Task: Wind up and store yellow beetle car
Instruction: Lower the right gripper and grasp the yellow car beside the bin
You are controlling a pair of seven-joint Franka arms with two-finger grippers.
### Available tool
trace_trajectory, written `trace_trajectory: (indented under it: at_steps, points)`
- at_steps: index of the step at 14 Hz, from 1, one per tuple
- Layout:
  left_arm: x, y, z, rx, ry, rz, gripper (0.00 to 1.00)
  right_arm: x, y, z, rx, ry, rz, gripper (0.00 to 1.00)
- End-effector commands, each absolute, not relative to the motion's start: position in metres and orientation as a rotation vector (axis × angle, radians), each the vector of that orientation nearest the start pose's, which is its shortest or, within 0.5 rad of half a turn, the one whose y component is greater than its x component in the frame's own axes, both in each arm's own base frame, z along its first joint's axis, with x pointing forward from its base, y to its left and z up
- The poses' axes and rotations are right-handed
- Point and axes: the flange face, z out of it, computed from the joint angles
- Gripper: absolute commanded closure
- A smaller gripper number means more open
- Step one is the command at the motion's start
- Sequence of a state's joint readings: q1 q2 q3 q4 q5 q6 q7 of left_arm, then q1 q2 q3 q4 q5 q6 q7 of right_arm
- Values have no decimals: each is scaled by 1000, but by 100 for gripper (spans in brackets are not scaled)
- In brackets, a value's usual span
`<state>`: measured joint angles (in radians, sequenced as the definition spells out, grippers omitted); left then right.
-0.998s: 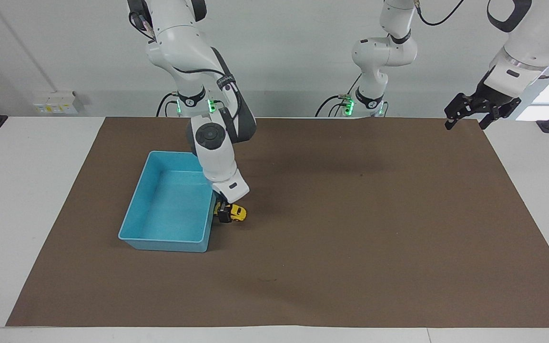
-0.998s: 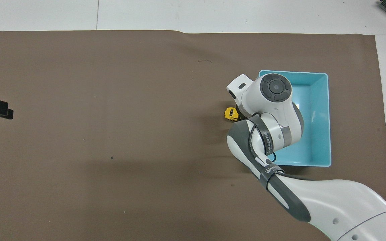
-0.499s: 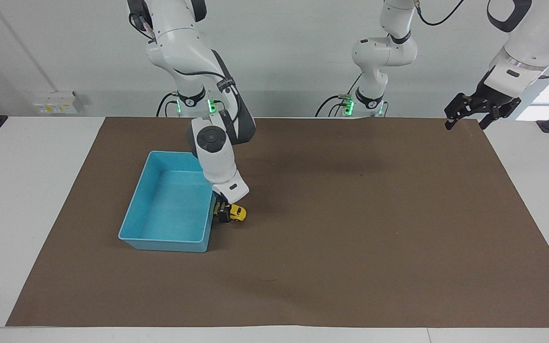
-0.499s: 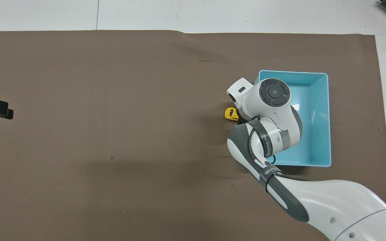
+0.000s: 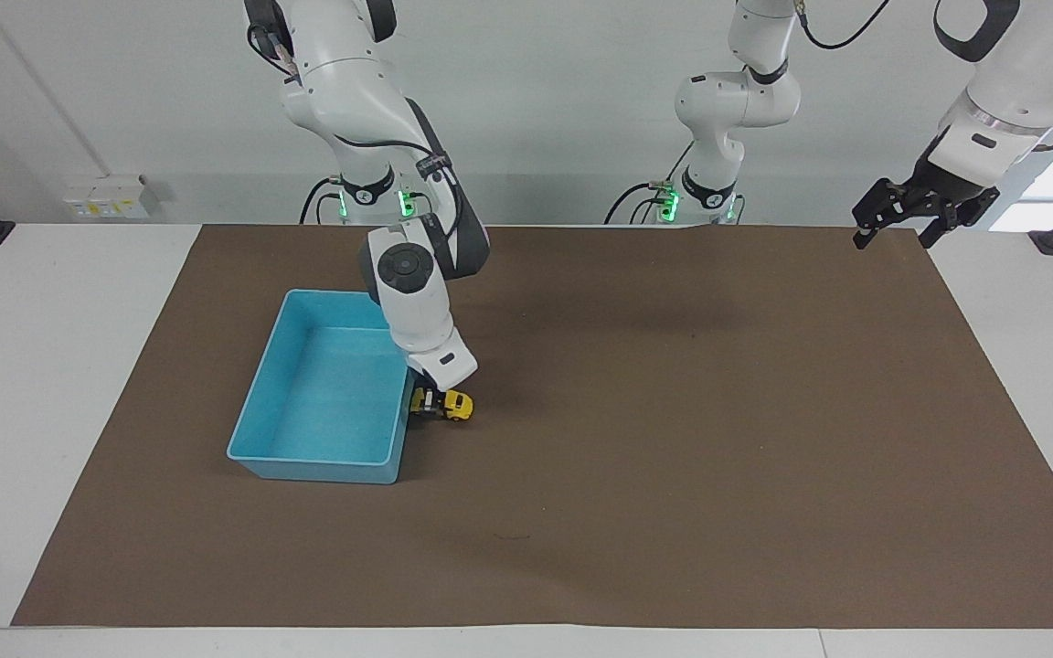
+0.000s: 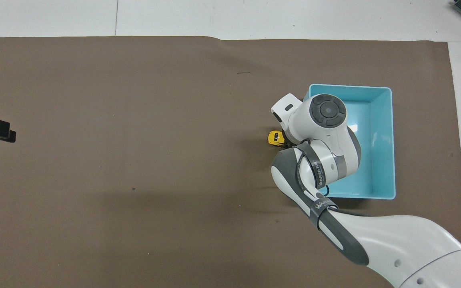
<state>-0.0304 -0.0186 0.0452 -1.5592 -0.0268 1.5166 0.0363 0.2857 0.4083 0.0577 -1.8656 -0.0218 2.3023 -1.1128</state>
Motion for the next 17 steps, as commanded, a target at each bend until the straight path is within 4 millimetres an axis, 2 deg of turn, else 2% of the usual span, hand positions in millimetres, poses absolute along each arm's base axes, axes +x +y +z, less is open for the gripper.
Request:
trace_trajectory:
  at_steps: [1,5,8,12,17]
  points:
    - [538,8,641,-3175,37,40,0,602,218,307,-2341,-2118,-67,82]
    - [538,8,640,-3175,37,45,0,605,233,319,-2338,-2131,-89,89]
    - [537,9,640,-3175,35,42,0,609,242,325,-2357,-2116,-112,90]
    - [538,8,640,-3175,37,42,0,616,252,347,-2369,-2105,-129,93]
    - [538,8,640,-3175,37,42,0,622,255,375,-2381,-2090,-125,94]
